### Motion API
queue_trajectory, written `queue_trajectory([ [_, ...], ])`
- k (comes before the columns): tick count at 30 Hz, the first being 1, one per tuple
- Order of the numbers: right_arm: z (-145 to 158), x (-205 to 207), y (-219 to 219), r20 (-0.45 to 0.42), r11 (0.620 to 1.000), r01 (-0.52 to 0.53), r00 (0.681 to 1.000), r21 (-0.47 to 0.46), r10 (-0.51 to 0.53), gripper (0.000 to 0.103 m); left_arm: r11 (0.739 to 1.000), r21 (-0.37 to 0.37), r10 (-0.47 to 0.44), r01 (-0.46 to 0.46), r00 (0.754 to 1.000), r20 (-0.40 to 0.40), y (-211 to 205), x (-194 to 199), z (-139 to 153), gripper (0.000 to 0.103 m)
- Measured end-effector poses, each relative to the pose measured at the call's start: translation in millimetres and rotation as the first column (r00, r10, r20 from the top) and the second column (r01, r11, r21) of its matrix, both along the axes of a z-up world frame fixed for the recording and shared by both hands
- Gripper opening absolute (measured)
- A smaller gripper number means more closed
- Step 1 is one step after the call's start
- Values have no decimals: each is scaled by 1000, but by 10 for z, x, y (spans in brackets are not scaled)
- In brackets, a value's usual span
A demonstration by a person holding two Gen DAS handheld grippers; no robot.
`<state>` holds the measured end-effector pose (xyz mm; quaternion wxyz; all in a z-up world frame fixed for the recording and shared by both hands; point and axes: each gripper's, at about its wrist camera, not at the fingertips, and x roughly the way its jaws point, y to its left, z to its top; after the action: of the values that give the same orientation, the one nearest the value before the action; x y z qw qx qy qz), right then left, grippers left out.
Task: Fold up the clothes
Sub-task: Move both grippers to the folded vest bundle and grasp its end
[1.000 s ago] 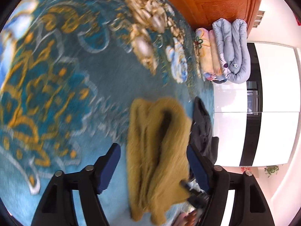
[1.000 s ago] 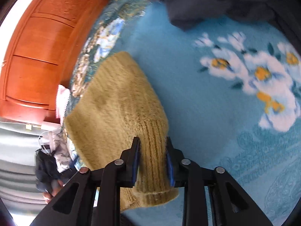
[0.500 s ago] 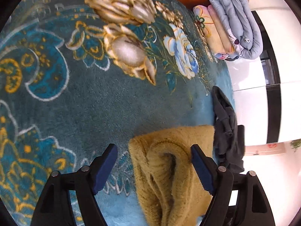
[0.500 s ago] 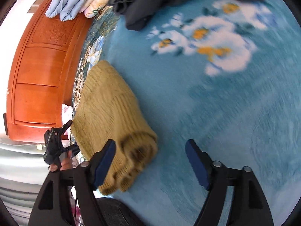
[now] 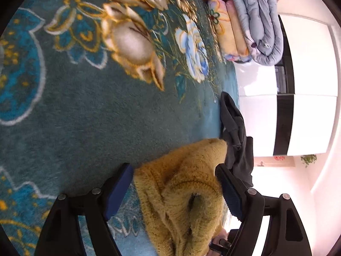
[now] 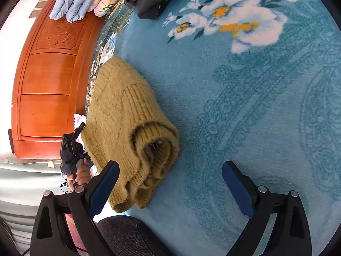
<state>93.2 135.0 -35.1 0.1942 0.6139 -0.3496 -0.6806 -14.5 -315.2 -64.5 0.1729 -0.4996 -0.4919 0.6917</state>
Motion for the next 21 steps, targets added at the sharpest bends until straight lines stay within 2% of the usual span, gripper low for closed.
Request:
queue_trajectory([
  [5,2,22,8,-4,1000,4,1000,-16,-4,98,1000,-11,-23,23,999,-28,36,-48,24,78],
  [7,-3,68,52,-2,999,20,1000,-26,-20,98,999,-38,-9,8,1000,-24,55,-23,24,60],
  [13,2,83,32,-4,999,40,999,-34,-40,98,993,-108,41,-44,999,-28,98,94,131,39],
  [18,-5,82,-86,-6,998,23,1000,-67,-24,98,982,-161,93,-98,995,-34,80,295,316,34],
  [21,-14,97,-217,-17,997,-14,1000,-77,13,98,976,-150,154,-156,988,-26,-11,516,344,33],
])
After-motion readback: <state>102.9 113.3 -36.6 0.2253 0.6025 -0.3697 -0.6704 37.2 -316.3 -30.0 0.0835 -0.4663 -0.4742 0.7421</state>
